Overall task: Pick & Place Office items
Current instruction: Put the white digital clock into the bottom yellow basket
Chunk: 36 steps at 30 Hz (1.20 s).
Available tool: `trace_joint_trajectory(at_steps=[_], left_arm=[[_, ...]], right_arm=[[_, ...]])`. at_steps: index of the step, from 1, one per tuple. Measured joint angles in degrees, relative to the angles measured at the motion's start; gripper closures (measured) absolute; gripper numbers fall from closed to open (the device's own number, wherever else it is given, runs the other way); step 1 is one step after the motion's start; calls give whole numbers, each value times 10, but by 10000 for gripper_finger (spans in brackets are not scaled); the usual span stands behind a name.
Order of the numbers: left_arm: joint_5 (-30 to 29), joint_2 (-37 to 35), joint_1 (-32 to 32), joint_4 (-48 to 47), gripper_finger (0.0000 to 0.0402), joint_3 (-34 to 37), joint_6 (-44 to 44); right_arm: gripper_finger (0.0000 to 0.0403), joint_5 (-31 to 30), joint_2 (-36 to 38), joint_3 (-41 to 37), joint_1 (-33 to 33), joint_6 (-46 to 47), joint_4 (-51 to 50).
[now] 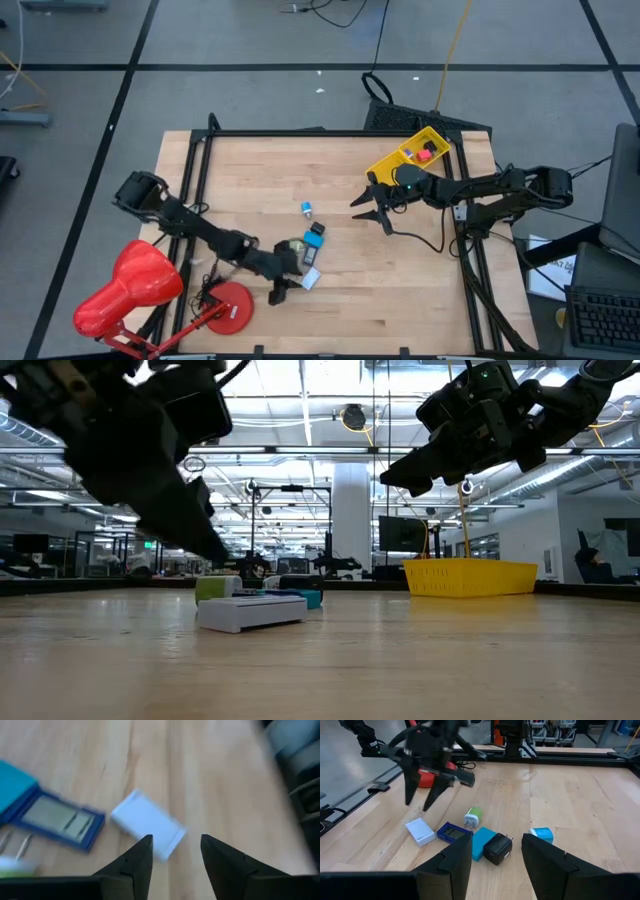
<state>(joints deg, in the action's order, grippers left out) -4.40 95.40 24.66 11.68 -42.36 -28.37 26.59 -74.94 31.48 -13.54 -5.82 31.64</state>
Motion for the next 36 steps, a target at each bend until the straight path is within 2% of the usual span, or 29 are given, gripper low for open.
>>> trace_joint_trajectory(at_steps=[4,7,10,14,20,29,36], left_arm=[[-17,28,-10,-227,262,-115,1],[-12,45,-17,-280,268,-162,24],[-2,52,-25,-279,254,-175,52],[15,53,-47,-254,211,-176,102],[-8,53,-63,-237,159,-172,208],[-17,76,-63,-221,151,-167,290],[12,121,-66,-157,151,-166,284]], right_arm=[[243,0,0,0,0,-4,3],[243,0,0,0,0,-9,3],[243,0,0,0,0,-9,3],[243,0,0,0,0,-9,3],[243,0,0,0,0,-19,3],[243,0,0,0,0,-37,3],[243,0,0,0,0,-37,3]])
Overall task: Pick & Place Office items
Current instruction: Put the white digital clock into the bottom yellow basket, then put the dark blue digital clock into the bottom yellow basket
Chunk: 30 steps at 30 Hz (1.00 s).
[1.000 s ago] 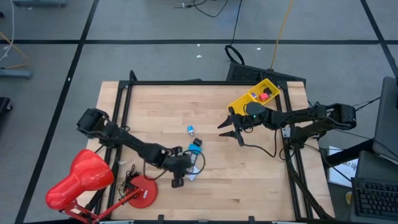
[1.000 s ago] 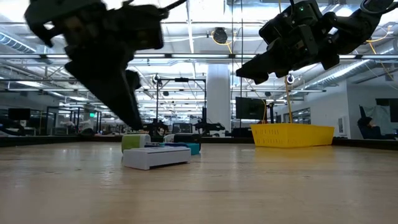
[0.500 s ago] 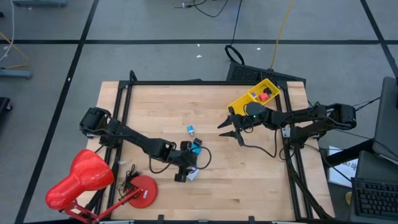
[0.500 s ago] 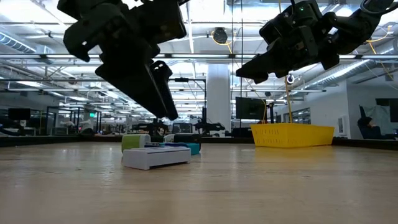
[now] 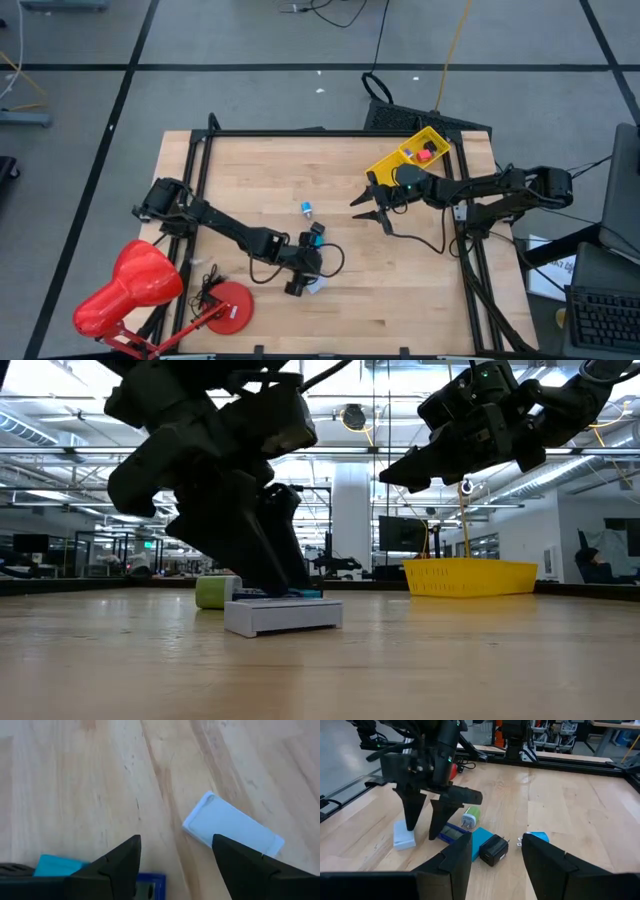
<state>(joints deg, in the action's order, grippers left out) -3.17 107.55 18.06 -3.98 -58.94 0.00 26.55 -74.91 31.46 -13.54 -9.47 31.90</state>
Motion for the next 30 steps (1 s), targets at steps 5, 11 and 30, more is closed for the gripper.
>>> trace_joint_trajectory(at_steps=[5,11,30], left_arm=[[-9,-1,1,-75,151,-2,-48],[-40,-15,10,-225,151,-3,-103],[-20,-150,27,-289,151,1,-281]], right_arm=[[243,0,0,0,0,0,0],[243,0,0,0,0,0,0],[243,-27,0,0,0,2,0]])
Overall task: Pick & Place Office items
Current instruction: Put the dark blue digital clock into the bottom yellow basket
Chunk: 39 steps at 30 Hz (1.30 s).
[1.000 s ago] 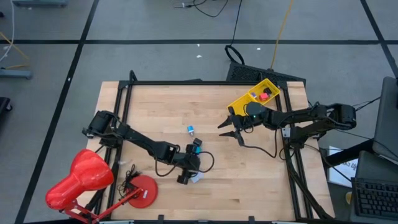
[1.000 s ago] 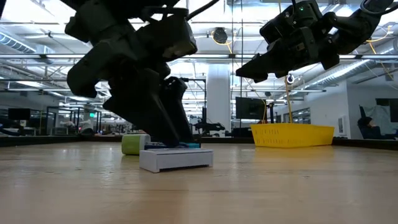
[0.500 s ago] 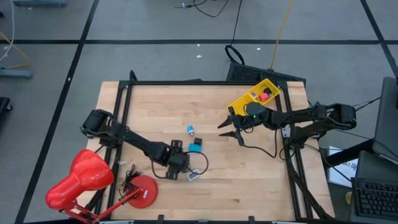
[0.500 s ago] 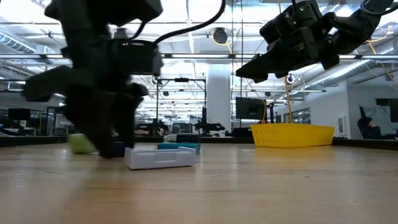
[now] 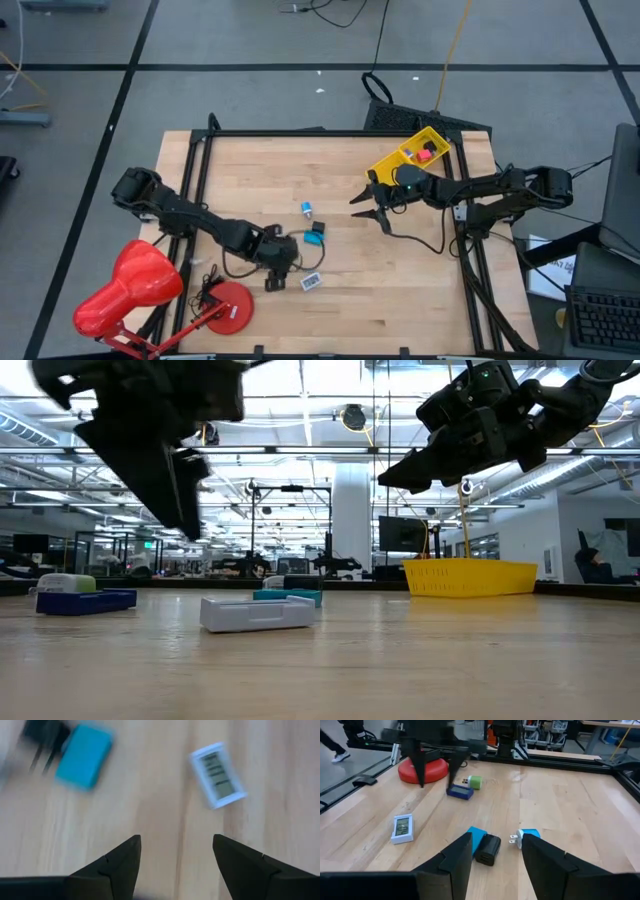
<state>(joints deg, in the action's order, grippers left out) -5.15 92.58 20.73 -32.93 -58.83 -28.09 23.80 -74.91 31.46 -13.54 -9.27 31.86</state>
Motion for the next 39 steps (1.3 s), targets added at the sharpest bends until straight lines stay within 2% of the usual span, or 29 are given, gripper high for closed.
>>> trace_joint_trajectory(at_steps=[5,7,12,18,25,33,36,39], left_arm=[[29,0,-6,-100,151,1,-297],[47,5,-8,-123,151,0,-390],[46,34,-8,-127,151,2,-477],[96,74,-9,-140,151,-1,-528],[127,61,-23,-148,151,2,-502],[79,54,-41,-51,151,3,-324],[85,54,-47,-13,151,3,-262],[115,54,-54,-47,151,-9,-247]], right_arm=[[243,0,0,0,0,0,-4],[243,0,0,0,0,-1,-3],[243,0,0,0,0,2,0],[243,0,0,0,0,6,0],[243,0,0,0,0,2,0],[243,0,0,0,0,2,1],[243,0,0,0,0,2,1],[243,0,0,0,0,1,1]])
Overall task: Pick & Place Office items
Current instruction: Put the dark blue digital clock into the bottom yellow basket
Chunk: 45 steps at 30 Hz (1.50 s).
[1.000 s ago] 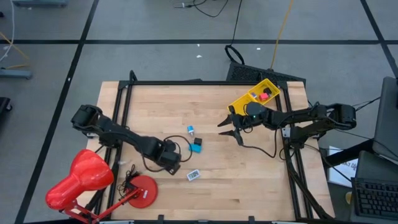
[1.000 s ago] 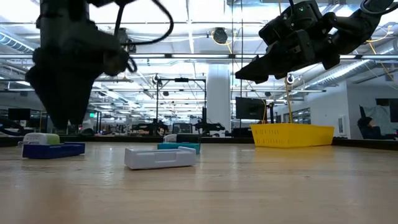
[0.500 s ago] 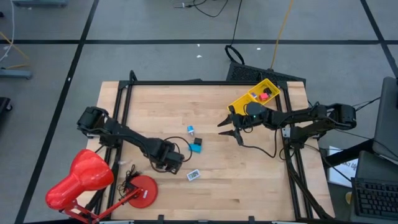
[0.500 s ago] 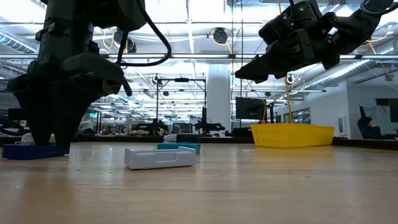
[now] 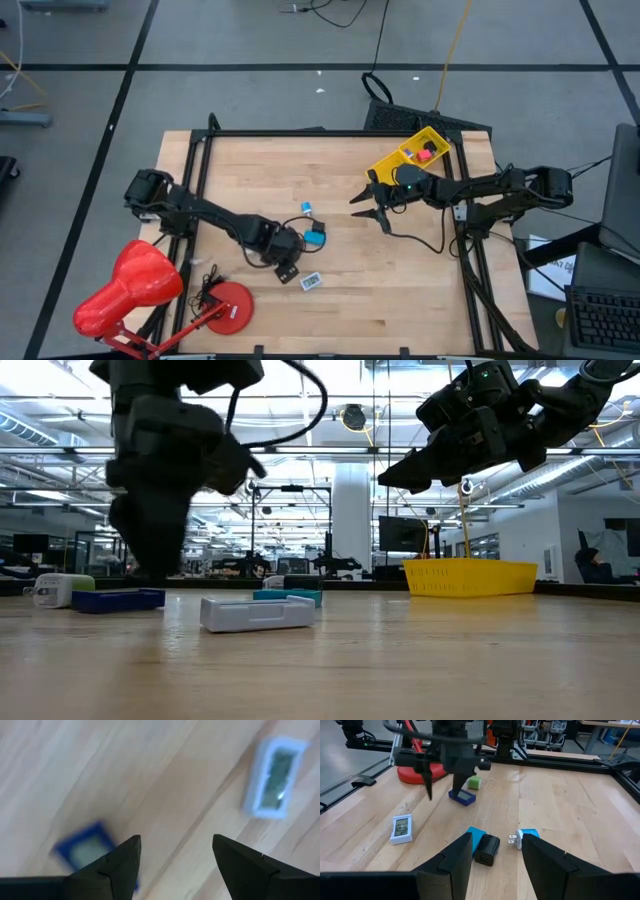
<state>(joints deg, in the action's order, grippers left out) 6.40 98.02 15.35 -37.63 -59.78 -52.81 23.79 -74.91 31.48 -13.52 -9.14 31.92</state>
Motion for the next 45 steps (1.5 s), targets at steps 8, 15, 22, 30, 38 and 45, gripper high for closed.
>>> trace_joint_trajectory(at_steps=[8,15,22,30,38,45], left_arm=[[-57,-1,2,-200,151,-58,-96],[-59,-1,18,-192,151,-42,-206],[-65,-1,29,-183,151,-17,-243],[-65,-1,28,-83,151,13,-233],[-66,-1,28,-87,151,35,-246],[-60,-1,28,-86,151,56,-271]], right_arm=[[243,0,0,0,0,-2,0],[243,0,0,0,0,7,0],[243,0,0,0,0,5,0],[243,0,0,0,0,5,0],[243,0,0,0,0,5,0],[243,0,0,0,0,5,0]])
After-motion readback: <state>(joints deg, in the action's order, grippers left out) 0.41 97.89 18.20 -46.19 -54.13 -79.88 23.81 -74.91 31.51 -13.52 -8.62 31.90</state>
